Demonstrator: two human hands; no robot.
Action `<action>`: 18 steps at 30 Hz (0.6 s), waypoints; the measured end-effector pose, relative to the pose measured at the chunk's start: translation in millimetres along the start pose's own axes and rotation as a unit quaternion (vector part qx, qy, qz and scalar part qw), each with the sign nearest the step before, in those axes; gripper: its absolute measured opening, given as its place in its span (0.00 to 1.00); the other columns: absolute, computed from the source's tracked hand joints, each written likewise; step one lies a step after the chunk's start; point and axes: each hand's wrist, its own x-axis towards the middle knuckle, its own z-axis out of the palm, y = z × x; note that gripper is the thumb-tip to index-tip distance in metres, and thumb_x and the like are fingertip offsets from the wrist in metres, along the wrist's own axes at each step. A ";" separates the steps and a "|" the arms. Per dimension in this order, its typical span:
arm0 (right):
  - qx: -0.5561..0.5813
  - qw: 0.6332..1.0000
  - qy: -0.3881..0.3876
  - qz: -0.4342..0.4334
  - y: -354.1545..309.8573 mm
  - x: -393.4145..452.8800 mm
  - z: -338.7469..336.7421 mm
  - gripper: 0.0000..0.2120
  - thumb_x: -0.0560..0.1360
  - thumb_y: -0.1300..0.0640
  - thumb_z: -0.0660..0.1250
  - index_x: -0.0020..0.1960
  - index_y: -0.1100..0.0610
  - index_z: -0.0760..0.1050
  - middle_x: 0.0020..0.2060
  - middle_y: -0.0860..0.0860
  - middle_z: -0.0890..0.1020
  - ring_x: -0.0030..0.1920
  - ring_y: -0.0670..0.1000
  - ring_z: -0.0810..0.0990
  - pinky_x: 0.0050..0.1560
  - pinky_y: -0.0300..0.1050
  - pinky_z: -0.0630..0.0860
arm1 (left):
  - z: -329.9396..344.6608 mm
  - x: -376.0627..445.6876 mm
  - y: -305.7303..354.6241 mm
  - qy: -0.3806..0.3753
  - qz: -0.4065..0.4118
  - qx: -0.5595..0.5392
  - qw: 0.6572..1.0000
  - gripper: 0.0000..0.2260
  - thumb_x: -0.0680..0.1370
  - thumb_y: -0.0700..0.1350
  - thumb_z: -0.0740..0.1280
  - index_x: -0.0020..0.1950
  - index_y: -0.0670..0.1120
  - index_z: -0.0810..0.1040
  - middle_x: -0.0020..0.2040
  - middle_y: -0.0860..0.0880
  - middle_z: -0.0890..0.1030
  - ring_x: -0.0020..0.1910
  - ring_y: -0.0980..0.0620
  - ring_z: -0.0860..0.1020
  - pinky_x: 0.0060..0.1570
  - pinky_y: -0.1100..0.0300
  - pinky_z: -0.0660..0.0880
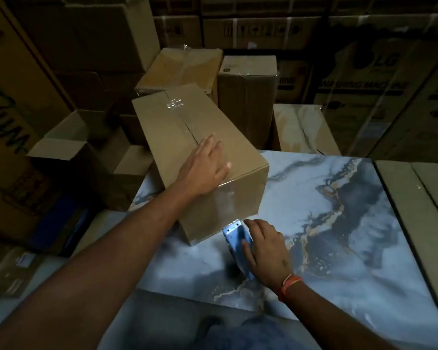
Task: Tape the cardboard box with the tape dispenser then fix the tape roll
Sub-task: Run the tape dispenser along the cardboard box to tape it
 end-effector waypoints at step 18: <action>0.228 0.951 -0.050 0.202 -1.0 -17.0 35.2 0.20 0.73 0.37 0.65 0.57 0.45 0.61 0.41 0.53 0.82 0.36 0.54 0.80 0.37 0.54 0.79 | 13.2 12.6 -11.3 -0.089 0.008 0.035 0.995 0.33 0.83 0.63 0.51 0.83 0.47 0.51 0.85 0.44 0.47 0.83 0.42 0.46 0.80 0.45 0.44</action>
